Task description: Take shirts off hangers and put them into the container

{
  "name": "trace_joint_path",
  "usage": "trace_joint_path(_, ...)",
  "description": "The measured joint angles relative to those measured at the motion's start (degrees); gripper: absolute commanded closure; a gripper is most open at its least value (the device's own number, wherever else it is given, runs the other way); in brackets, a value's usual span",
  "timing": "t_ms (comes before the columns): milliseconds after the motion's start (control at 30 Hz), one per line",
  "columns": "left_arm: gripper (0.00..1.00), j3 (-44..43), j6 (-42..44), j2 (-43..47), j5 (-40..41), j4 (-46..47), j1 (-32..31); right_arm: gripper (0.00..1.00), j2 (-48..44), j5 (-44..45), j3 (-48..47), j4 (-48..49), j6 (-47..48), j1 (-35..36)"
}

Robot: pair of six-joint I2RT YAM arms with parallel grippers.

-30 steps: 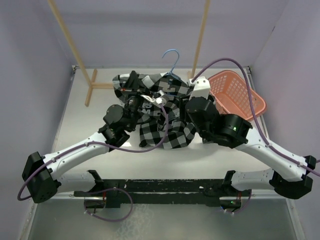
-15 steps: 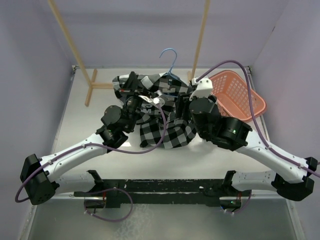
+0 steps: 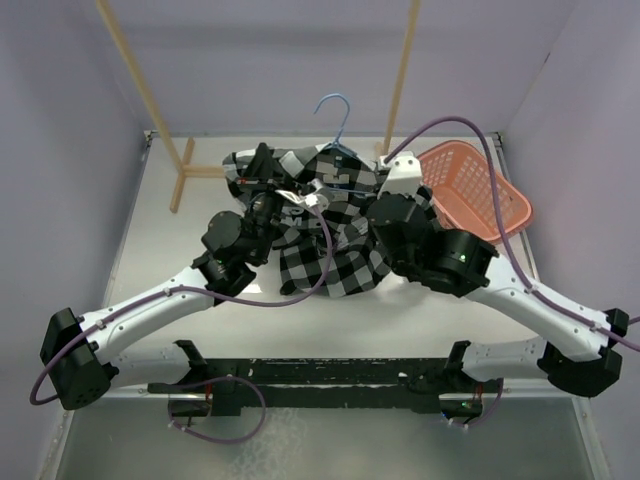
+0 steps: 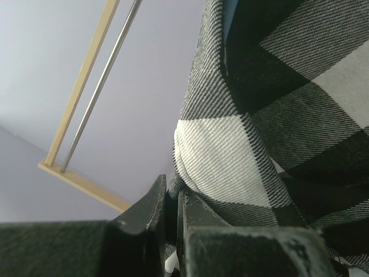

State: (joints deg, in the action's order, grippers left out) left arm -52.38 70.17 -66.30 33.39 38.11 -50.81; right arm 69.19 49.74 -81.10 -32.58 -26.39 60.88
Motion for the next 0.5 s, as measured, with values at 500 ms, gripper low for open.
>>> trace_joint_path(500,1.0,3.0,3.0,2.1,-9.3,2.9,-3.1,1.0,-13.9,15.8,-7.1,-8.5,13.0,1.5)
